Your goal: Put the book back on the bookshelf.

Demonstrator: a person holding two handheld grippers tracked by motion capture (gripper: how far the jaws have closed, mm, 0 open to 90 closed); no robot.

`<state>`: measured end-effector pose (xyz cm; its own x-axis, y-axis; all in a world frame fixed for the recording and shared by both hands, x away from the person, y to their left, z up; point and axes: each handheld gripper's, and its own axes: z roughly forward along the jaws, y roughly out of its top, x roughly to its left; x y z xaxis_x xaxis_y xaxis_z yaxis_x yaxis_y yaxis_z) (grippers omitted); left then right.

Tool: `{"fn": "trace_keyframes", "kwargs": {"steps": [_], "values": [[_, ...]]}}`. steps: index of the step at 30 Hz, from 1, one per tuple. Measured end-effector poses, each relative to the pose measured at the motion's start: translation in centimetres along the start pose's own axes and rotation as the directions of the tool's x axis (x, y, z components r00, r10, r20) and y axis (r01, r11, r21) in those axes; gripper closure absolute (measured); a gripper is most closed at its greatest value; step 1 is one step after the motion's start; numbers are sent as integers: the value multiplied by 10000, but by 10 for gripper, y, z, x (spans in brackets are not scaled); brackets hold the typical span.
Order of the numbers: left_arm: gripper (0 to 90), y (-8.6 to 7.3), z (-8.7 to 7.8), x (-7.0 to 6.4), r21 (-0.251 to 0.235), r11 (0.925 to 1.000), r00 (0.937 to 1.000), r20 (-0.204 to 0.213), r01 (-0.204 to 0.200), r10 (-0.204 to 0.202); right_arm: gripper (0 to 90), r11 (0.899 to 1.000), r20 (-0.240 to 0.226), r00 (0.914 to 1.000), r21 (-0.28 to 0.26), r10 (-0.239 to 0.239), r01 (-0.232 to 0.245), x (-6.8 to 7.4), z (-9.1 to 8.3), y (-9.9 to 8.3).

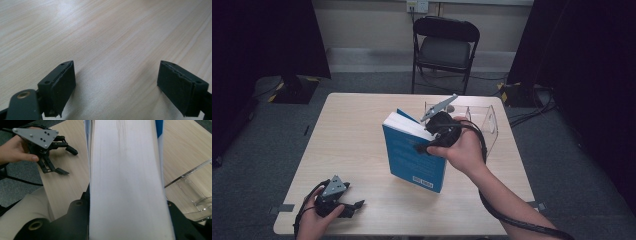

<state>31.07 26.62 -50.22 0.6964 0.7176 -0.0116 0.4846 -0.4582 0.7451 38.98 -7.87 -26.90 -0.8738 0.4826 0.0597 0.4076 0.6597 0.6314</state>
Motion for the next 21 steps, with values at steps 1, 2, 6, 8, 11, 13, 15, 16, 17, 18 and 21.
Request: {"fn": "trace_keyframes", "kwargs": {"steps": [1, 2, 6, 8, 11, 13, 15, 16, 17, 18, 21], "values": [[148, 0, 0, 0, -1, 10000, 10000, -1, 5, -5, 619, 10000, -64, 10000, -39, 11, -12, 0, -2, -2], [148, 0, 0, 0, 5, 10000, 10000, -1, -1, 1, 619, 10000, -64, 10000, -39, 11, -12, 0, -2, -2], [148, 0, 0, 0, 2, 10000, 10000, -2, -1, 1, 619, 10000, -13, 10000, 34, 32, -32, 1, -8, -7], [148, 0, 0, 0, -1, 10000, 10000, -1, 7, -7, 619, 10000, -15, 10000, -25, -17, 17, 0, -9, -8], [148, 0, 0, 0, 8, 10000, 10000, -2, -2, 2, 619, 10000, -59, 10000, -27, 69, -69, -3, -16, -14], [148, 0, 0, 0, 7, 10000, 10000, -3, 4, -4, 619, 10000, -67, 10000, -47, 41, -41, -4, -18, -18], [147, 0, 0, 0, 10, 10000, 10000, 10, 8, -8, 619, 10000, -63, 9999, -8, 95, -95, -4, -19, -19], [145, 0, 0, 0, 15, 10000, 10000, 17, 1, -1, 619, 9999, -40, 9999, 30, 120, -120, -5, -21, -21], [144, 0, 0, 0, 27, 10000, 10000, 19, 4, -4, 619, 9998, -13, 9999, 97, 166, -166, -4, -23, -24], [144, 0, 0, 0, 20, 10000, 10000, 16, -13, 13, 619, 9998, 10, 9999, 98, 160, -160, -5, -24, -25], [144, 0, 0, 0, 30, 10000, 10000, -10, -30, 30, 619, 9998, 82, 9998, 78, 171, -171, -8, -29, -32]]}}
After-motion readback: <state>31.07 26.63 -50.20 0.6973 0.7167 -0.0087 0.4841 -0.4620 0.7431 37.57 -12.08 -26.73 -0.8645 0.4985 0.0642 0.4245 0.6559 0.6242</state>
